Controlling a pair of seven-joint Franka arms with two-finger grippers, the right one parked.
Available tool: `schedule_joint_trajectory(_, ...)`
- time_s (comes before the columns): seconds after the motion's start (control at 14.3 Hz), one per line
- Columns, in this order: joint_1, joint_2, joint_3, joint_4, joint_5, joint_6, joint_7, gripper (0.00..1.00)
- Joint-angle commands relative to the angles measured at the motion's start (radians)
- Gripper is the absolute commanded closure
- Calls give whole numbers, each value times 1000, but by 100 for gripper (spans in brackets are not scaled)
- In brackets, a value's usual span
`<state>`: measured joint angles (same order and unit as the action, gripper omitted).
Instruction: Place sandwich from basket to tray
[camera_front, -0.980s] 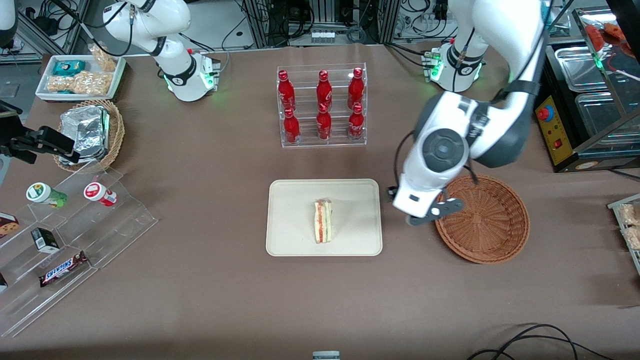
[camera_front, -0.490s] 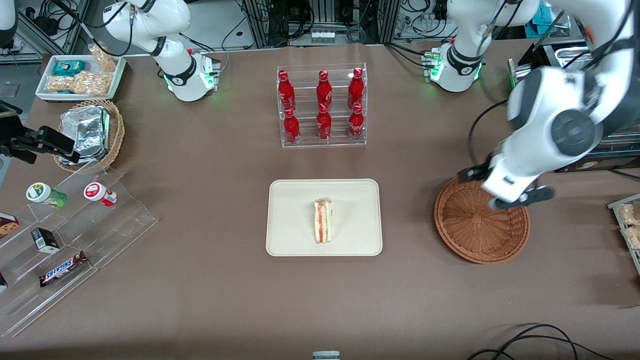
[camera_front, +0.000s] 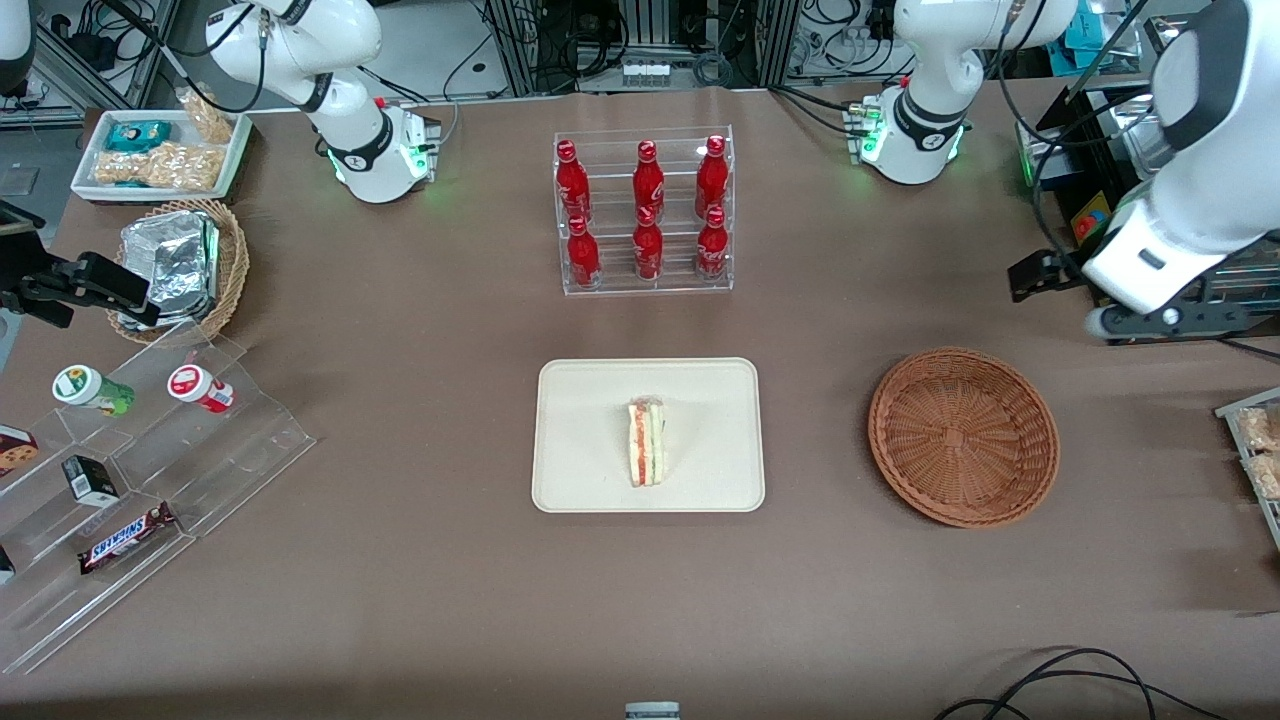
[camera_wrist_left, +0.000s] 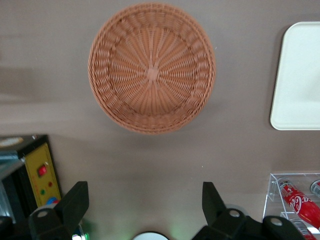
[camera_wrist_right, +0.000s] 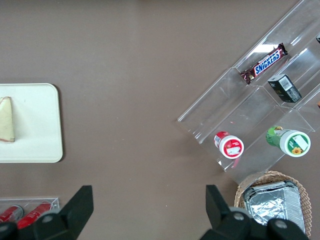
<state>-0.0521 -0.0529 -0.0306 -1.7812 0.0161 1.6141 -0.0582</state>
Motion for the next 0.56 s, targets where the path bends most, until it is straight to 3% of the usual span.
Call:
schedule_joint_trajectory(0.0,12,33,-8,87,-4,3,54,0)
schedule_joint_trajectory(0.49,3,58,24,161,-53,-55,52,0)
